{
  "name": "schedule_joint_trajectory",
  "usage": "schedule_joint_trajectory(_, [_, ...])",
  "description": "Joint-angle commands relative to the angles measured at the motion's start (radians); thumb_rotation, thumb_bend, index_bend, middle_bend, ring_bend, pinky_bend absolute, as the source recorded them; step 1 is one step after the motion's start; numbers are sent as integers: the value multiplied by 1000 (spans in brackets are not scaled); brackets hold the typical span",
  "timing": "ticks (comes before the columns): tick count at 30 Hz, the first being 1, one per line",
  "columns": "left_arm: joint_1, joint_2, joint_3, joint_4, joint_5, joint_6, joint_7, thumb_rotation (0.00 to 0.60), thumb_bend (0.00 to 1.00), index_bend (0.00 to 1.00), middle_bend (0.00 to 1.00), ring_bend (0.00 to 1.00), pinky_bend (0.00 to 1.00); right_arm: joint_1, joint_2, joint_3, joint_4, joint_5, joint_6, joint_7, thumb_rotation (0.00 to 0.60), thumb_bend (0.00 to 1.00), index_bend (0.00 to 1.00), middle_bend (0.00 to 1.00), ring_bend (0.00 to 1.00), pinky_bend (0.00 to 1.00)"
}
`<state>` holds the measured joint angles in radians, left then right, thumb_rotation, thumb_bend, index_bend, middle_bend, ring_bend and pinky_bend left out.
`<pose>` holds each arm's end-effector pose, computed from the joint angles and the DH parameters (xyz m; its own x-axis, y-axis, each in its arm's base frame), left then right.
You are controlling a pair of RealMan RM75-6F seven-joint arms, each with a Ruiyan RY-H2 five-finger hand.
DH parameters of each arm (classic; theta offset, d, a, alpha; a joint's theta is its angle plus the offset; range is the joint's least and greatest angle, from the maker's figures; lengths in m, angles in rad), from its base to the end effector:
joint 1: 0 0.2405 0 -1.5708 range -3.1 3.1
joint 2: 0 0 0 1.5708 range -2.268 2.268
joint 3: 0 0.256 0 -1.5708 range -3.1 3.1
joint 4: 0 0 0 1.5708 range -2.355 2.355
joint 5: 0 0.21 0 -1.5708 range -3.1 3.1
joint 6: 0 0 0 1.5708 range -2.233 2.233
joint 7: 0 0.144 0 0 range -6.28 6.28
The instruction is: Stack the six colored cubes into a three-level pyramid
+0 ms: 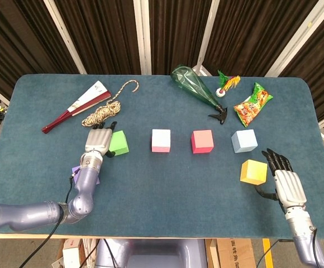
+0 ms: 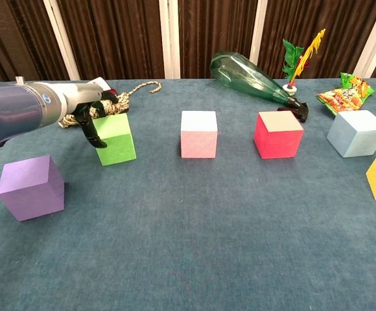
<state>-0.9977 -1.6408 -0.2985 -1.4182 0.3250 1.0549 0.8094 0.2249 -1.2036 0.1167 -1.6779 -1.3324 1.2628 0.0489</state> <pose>-0.1198 0.3970 -0.0245 0.4578 0.3621 0.8120 0.8748 -0.0205 -0.4841 -0.2848 -0.2316 0.1117 0.1742 -0.1366 0.9752 -0.9841 0.0120 0.1774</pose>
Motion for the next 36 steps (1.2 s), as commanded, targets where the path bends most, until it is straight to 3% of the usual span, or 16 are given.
schedule_joint_trajectory(1, [1,-1,2,2,12,3,-9,600,321,20,368,74,91,0,0,0,0,0,0,1,600,291,0,0,0,0])
schedule_joint_trajectory(14, [-25,14,-27,-6,156,-59,-104,600,321,47,367,74,91,1,0,0,-4,5,-2,2,600,291,0,0,0,0])
schedule_joint_trajectory(20, [-54,15,-34,43,174,-176,-155,600,320,47,367,74,91,1,2,1,-5,9,-3,7,600,291,0,0,0,0])
schedule_joint_trajectory(36, [-139,-23,16,204,194,-344,-194,600,320,47,368,74,91,6,1,8,0,25,-14,15,600,290,0,0,0,0])
